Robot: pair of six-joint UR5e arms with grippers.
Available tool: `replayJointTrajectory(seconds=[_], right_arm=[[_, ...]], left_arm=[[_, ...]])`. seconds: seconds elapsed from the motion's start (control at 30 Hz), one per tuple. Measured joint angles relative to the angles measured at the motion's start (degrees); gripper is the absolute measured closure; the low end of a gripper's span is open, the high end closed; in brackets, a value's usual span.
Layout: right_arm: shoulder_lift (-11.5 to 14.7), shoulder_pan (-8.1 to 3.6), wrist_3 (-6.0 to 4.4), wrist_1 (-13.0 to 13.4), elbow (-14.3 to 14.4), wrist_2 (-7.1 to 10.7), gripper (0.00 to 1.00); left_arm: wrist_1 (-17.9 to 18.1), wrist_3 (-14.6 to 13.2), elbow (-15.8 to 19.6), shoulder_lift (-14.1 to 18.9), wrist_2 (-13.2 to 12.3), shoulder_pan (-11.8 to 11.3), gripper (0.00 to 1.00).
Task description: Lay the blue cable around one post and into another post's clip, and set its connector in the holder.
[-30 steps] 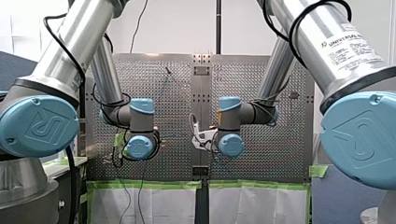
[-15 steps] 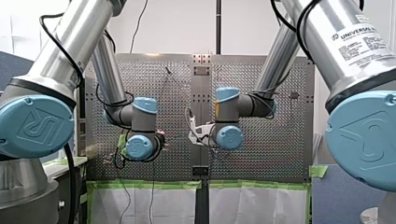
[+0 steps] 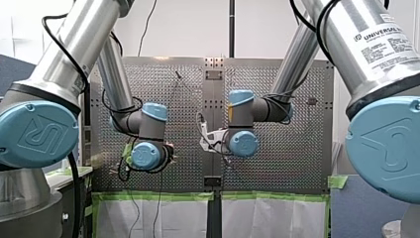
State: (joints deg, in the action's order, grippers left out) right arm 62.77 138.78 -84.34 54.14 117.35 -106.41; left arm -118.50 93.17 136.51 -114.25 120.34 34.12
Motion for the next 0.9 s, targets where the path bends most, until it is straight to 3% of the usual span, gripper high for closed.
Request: replayJointTrajectory(seconds=[0.13,0.27,0.47,0.63,0.9], right_arm=[[-1.1,1.01,-1.48,-0.8,-1.4,-1.48,1.0],[-0.2,1.52,-2.6,-2.5,-2.4,-3.6,1.0],[2.8,1.39,-2.92,-5.1,-2.7,-6.92,1.0],[5.8,0.61,-3.11,-8.1,-3.3,-9.6,1.0],[10.0,-0.64,-3.13,-13.0,-6.9,-9.89,1.0]], left_arm=[[-1.5,1.5,-1.0,0.9,-1.5,-1.3,0.0],[-4.0,4.0,-1.5,3.3,-2.6,-2.0,0.0],[-7.6,7.3,-1.6,6.6,-2.5,-2.7,0.0],[-9.7,8.0,-1.6,7.6,-2.3,-2.9,0.0],[-13.9,9.9,-2.1,11.6,-1.4,-3.9,0.0]])
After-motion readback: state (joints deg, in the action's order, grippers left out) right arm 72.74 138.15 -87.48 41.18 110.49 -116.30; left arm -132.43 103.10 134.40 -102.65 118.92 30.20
